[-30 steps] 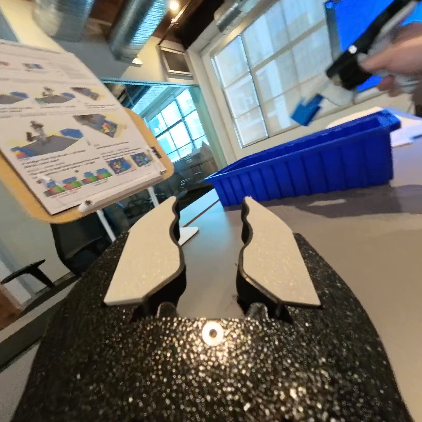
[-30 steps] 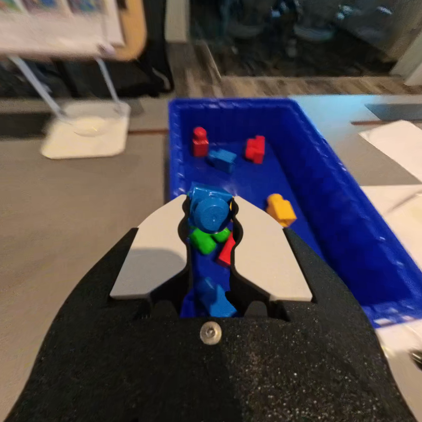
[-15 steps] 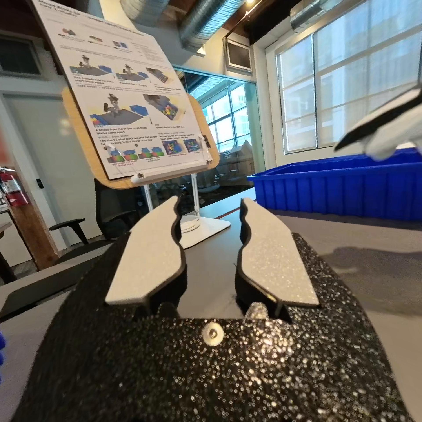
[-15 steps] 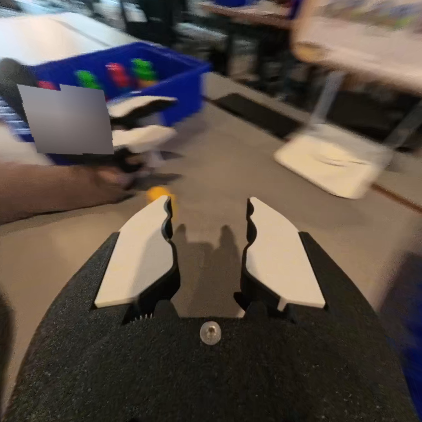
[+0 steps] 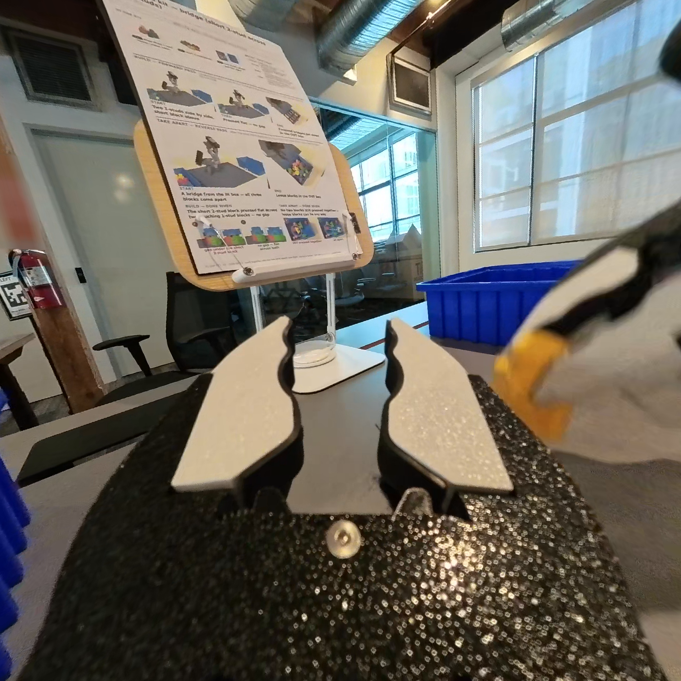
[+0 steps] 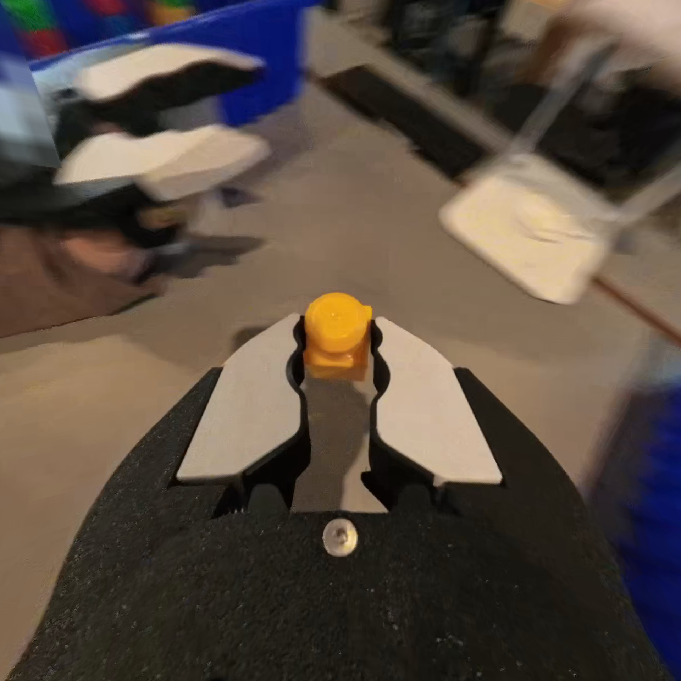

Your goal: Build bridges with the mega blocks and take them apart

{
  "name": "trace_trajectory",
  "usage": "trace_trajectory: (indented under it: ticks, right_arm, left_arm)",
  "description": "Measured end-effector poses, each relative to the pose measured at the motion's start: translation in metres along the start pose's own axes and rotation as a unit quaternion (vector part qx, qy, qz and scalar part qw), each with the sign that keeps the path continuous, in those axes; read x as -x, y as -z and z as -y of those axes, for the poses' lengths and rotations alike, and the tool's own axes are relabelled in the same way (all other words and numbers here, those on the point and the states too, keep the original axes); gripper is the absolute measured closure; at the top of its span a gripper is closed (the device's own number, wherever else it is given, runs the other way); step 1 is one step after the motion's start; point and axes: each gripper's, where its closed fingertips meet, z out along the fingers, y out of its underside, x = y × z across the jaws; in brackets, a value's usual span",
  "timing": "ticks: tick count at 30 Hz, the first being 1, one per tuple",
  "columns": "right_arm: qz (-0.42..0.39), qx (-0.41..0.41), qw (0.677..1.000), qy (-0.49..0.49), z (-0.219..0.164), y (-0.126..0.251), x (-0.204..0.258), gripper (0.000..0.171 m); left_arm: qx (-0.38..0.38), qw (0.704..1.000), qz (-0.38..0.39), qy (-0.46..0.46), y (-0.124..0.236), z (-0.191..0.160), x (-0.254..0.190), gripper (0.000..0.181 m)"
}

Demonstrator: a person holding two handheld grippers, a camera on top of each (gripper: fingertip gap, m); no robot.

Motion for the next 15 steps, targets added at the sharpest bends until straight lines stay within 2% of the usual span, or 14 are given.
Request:
trace_trajectory:
  ticks: [2, 4, 7, 9, 12, 13, 15]
  right_arm:
    - [-0.142, -0.003, 0.99, -0.025, -0.002, 0.049, -0.073, 0.138]
    - [-0.263, 0.012, 0.962, -0.073, -0.019, 0.108, -0.133, 0.138]
    - [-0.371, 0.047, 0.915, -0.151, -0.061, 0.177, -0.187, 0.138]
    - [-0.394, 0.076, 0.896, -0.19, -0.09, 0.199, -0.204, 0.138]
    - [-0.391, 0.103, 0.889, -0.216, -0.12, 0.203, -0.215, 0.137]
    - [-0.393, 0.107, 0.888, -0.214, -0.126, 0.203, -0.218, 0.133]
    - [-0.393, 0.114, 0.887, -0.216, -0.131, 0.201, -0.218, 0.111]
  left_arm:
    - [0.003, 1.0, -0.007, -0.002, -0.001, -0.001, -0.003, 0.136]
    - [0.004, 1.0, -0.011, -0.005, -0.001, -0.001, -0.005, 0.137]
    - [0.009, 1.0, -0.019, -0.008, -0.003, -0.003, -0.009, 0.139]
    - [0.012, 1.0, -0.024, -0.009, -0.004, -0.005, -0.011, 0.139]
    - [0.016, 0.999, -0.031, -0.01, -0.004, -0.006, -0.013, 0.139]
    - [0.017, 0.999, -0.033, -0.01, -0.004, -0.007, -0.014, 0.14]
    - [0.02, 0.999, -0.035, -0.007, -0.004, -0.007, -0.014, 0.14]
